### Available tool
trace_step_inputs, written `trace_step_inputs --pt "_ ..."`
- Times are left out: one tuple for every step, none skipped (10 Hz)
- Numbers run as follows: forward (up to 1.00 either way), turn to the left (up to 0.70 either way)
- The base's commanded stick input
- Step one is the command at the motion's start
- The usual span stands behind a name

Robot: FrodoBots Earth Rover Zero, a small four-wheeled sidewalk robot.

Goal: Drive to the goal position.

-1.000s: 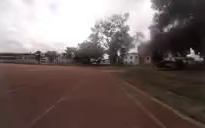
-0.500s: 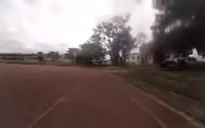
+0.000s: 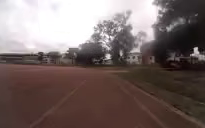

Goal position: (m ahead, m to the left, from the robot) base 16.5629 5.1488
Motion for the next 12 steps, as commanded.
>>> trace_step_inputs --pt "0.85 0.0" --pt "0.85 0.0" --pt "0.85 0.0" --pt "0.85 0.0" --pt "0.85 0.0" --pt "0.85 0.0" --pt "0.85 0.0" --pt "0.85 0.0" --pt "0.85 0.0" --pt "0.85 0.0" --pt "0.85 0.0" --pt "0.85 0.0"
